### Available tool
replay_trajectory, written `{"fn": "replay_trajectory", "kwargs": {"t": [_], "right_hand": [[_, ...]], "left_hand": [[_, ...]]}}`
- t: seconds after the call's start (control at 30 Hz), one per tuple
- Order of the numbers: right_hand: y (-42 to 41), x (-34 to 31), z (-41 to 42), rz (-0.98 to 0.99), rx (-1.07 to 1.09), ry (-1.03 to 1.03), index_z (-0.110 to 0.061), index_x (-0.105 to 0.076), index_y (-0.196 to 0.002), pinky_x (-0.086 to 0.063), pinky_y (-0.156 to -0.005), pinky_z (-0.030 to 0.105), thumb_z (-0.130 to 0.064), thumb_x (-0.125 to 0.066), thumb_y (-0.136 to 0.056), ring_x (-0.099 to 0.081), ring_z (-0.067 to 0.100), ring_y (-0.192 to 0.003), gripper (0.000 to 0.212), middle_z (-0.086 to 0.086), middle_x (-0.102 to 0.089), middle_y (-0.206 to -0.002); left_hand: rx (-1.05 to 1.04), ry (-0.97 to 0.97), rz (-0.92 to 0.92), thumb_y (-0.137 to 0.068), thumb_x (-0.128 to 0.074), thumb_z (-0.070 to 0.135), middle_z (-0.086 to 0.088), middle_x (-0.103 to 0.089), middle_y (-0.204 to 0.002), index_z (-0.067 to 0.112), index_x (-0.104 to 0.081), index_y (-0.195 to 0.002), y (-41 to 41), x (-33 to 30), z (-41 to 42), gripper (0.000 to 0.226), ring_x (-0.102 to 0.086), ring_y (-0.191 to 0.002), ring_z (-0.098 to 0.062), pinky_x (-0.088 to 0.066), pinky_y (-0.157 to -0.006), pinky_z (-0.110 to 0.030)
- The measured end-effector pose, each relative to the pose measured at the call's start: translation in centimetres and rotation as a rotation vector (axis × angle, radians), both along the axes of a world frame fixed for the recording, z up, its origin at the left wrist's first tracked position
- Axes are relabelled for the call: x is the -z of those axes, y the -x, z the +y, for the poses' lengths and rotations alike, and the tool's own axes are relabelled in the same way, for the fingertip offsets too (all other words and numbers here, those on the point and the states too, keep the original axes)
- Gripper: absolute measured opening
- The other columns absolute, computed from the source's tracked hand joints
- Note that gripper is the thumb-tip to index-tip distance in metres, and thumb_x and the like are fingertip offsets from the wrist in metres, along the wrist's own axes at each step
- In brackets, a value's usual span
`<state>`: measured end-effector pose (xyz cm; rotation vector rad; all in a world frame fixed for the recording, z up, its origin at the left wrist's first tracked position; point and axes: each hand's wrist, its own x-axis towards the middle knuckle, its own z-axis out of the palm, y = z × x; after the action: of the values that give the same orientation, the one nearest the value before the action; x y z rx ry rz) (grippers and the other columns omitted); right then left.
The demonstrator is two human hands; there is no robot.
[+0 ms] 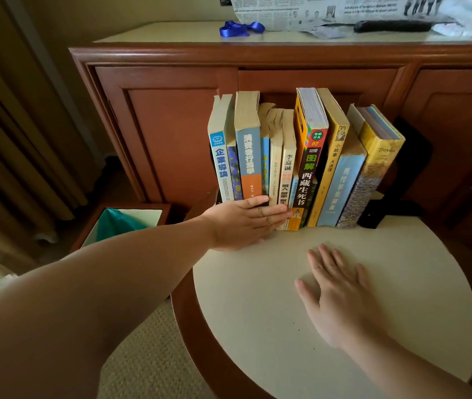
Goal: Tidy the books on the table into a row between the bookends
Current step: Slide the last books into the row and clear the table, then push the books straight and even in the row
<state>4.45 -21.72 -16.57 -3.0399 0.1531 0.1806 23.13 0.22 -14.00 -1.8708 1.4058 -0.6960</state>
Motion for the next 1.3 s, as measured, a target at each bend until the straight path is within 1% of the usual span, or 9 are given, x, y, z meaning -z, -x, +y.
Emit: {"fn": "replay_trajectory", "kwargs": {"t": [0.13,0.33,0.53,0.8,0.87,0.97,1.07,1.2,1.3], "right_hand": [[-0.1,0.1,0.0,0.001,0.003,-0.008,-0.032,0.006,-0.165,0.001,-0.128,0.048,-0.070,0.019,-0.078,0.019,0.009,-0.157,0.096,-0.009,0.016,-0.172],[-0.1,0.4,-0.1,-0.018,0.005,-0.029,-0.032,0.001,-0.166,0.000,-0.128,0.047,-0.071,0.014,-0.082,0.016,0.009,-0.157,0.094,-0.010,0.013,-0.172],[0.0,0.3,-0.2,-0.010,0.005,-0.039,-0.033,0.003,-0.165,0.002,-0.128,0.047,-0.071,0.015,-0.081,0.019,0.008,-0.156,0.094,-0.011,0.016,-0.172],[0.0,0.1,-0.1,-0.010,0.005,-0.047,-0.033,0.002,-0.165,0.003,-0.128,0.046,-0.071,0.013,-0.081,0.017,0.008,-0.157,0.093,-0.011,0.015,-0.172],[0.0,0.1,-0.1,-0.013,0.005,-0.049,-0.032,0.002,-0.165,0.003,-0.128,0.046,-0.071,0.012,-0.082,0.016,0.009,-0.157,0.093,-0.010,0.014,-0.172],[-0.1,0.3,-0.1,-0.010,0.006,-0.054,-0.032,0.002,-0.165,0.003,-0.128,0.046,-0.070,0.012,-0.081,0.015,0.009,-0.157,0.093,-0.011,0.014,-0.172],[-0.2,0.3,-0.1,-0.010,0.008,-0.052,-0.031,0.000,-0.166,0.003,-0.128,0.047,-0.070,0.012,-0.081,0.014,0.010,-0.158,0.094,-0.010,0.012,-0.173],[-0.2,0.4,-0.1,-0.009,0.012,-0.058,-0.031,-0.001,-0.166,0.003,-0.127,0.048,-0.070,0.011,-0.080,0.014,0.011,-0.158,0.095,-0.009,0.011,-0.173],[-0.2,0.5,-0.1,-0.012,0.011,-0.058,-0.031,-0.002,-0.166,0.004,-0.127,0.048,-0.070,0.011,-0.081,0.014,0.010,-0.158,0.094,-0.009,0.010,-0.173]], "left_hand": [[-0.002,-0.002,0.005,-0.112,-0.016,0.045,-0.003,0.006,-0.174,0.014,0.004,-0.165,-0.5,0.0,-0.1,0.065,0.026,-0.154,-0.023,0.021,-0.124,-0.044],[0.010,0.002,-0.008,-0.112,-0.013,0.045,-0.004,0.015,-0.169,0.014,0.000,-0.166,-0.9,0.2,-0.1,0.064,0.025,-0.154,-0.024,0.021,-0.125,-0.045],[0.046,0.012,-0.062,-0.111,-0.015,0.044,-0.003,-0.001,-0.174,0.013,-0.006,-0.166,-0.9,0.2,0.0,0.063,0.018,-0.156,-0.023,0.013,-0.126,-0.045],[-0.008,0.064,0.052,-0.111,-0.020,0.035,-0.008,0.018,-0.170,0.013,0.008,-0.164,0.0,0.5,0.3,0.063,0.026,-0.154,-0.026,0.018,-0.124,-0.048],[-0.004,0.098,0.098,-0.110,-0.018,0.033,-0.007,0.019,-0.170,0.014,0.010,-0.163,0.6,0.4,-0.2,0.063,0.026,-0.154,-0.025,0.016,-0.123,-0.048],[0.071,0.136,0.118,-0.111,-0.023,0.031,-0.007,0.015,-0.170,0.013,0.004,-0.164,1.2,0.2,-2.3,0.062,0.020,-0.156,-0.023,0.007,-0.126,-0.047],[0.151,0.148,0.098,-0.111,-0.028,0.033,-0.006,0.007,-0.170,0.012,-0.004,-0.164,1.3,-0.1,-5.2,0.062,0.010,-0.157,-0.021,0.008,-0.127,-0.043],[0.153,0.092,0.104,-0.111,-0.019,0.028,-0.009,0.006,-0.171,0.006,0.003,-0.162,1.1,0.2,-7.1,0.059,0.008,-0.158,-0.022,0.006,-0.128,-0.042],[0.155,0.093,0.023,-0.111,-0.015,0.031,-0.012,-0.006,-0.174,0.005,-0.007,-0.164,0.7,1.0,-7.1,0.060,-0.002,-0.160,-0.023,0.006,-0.128,-0.041]]}}
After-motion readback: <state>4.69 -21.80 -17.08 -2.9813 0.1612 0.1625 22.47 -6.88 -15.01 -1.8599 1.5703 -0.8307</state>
